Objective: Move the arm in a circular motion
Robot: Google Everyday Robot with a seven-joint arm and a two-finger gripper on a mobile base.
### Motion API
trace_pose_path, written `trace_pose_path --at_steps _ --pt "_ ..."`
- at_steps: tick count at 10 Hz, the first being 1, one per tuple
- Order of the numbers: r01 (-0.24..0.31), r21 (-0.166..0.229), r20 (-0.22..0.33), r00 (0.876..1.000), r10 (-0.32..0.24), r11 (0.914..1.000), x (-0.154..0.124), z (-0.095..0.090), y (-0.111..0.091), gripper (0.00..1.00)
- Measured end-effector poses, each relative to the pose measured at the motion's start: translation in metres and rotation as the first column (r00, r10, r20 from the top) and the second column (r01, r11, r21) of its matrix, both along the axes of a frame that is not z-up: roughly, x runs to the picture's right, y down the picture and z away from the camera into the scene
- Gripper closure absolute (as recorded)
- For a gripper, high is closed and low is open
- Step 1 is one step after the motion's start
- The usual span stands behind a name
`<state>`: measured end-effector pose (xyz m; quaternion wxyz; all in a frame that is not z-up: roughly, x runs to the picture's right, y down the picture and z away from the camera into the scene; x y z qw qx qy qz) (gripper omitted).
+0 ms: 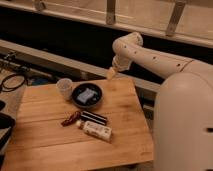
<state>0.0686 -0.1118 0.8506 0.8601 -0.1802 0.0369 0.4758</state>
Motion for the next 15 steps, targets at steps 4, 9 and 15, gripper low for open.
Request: trace_pose_path --at_steps 4,9,15 --pt "0.054 -0.028 -0.003 0.999 -0.054 0.9981 -0.001 0.003 0.001 0.46" --pt "0.102 -0.071 -0.008 0.995 -0.103 0.9922 -0.031 -0.043 0.059 0.93" --pt "0.131 -0.094 -0.043 0.990 -0.135 0.9870 -0.025 -0.089 0.115 0.97"
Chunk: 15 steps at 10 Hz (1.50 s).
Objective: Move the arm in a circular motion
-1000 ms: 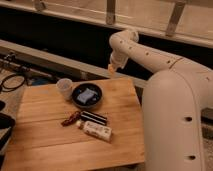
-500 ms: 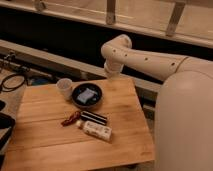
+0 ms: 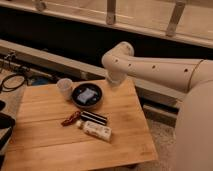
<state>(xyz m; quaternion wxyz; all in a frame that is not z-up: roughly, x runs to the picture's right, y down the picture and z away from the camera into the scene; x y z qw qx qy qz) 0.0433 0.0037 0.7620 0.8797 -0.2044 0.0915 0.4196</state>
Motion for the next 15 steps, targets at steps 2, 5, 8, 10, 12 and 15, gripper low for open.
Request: trace_pose_path --at_steps 2,5,8,10,12,15 --pt "0.030 -0.003 0.018 0.999 -0.030 0.9996 -0.014 -0.001 -0.001 0.97" --pt "0.078 -0.006 0.057 0.995 -0.078 0.9969 -0.046 -0.001 0.001 0.97" --pt "0.109 0.010 0.073 0.991 -0.109 0.9940 -0.068 -0.010 0.016 0.97" --pt "0.108 0.020 0.065 0.992 -0.109 0.9940 -0.069 -0.009 0.017 0.97" --pt "0.120 0.044 0.050 0.991 -0.122 0.9918 -0.072 0.001 0.006 0.97" --pt "0.162 0.042 0.036 0.986 -0.163 0.9859 -0.081 0.001 0.002 0.97"
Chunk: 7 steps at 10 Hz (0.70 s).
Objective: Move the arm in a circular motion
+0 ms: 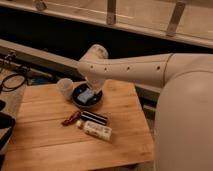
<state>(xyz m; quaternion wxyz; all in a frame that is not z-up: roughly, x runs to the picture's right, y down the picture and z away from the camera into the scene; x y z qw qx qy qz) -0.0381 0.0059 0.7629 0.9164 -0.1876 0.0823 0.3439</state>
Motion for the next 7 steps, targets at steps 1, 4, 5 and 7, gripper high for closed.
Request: trace_pose_path --at_steps 1,4,5,7 --pt "-0.003 0.006 -0.008 1.000 0.003 1.0000 0.003 0.000 0.001 0.97" --pt "-0.004 0.034 -0.037 0.999 0.005 0.9994 0.028 -0.001 0.002 0.97" --pt "-0.003 0.036 -0.052 0.999 0.005 0.9993 0.041 -0.002 0.005 0.97" --pt "0.003 0.054 -0.062 0.998 0.000 0.9986 0.043 -0.005 0.007 0.97"
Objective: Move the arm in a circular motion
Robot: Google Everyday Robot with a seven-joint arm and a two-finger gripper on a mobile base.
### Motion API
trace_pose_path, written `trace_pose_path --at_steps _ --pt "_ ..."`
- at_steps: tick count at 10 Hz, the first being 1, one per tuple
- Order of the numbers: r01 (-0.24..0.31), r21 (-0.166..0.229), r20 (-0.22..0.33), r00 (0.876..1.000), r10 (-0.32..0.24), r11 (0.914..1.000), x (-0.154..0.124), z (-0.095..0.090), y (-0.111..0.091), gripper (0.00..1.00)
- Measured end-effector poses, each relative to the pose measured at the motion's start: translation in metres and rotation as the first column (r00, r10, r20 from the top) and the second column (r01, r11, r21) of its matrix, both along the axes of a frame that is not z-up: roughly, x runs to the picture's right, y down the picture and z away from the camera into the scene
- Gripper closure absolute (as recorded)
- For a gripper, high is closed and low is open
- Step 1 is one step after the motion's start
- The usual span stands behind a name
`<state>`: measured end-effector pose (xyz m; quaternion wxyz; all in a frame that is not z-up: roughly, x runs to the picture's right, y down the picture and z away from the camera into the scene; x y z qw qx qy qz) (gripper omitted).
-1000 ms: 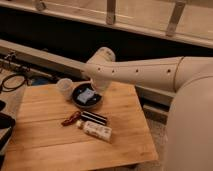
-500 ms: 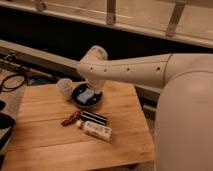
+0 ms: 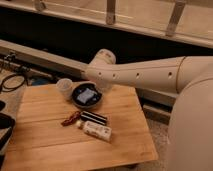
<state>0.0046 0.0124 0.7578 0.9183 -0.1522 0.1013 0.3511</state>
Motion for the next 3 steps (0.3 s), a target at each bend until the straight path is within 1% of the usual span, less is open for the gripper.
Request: trace_pose_path --at_steps 1,3 --pt "0.002 0.006 0.002 1.000 -0.002 1.0000 -0.004 0.002 -0.005 0.97" --pt "0.032 0.005 -0.003 0.999 -0.032 0.9995 -0.017 0.009 -0.010 0.97"
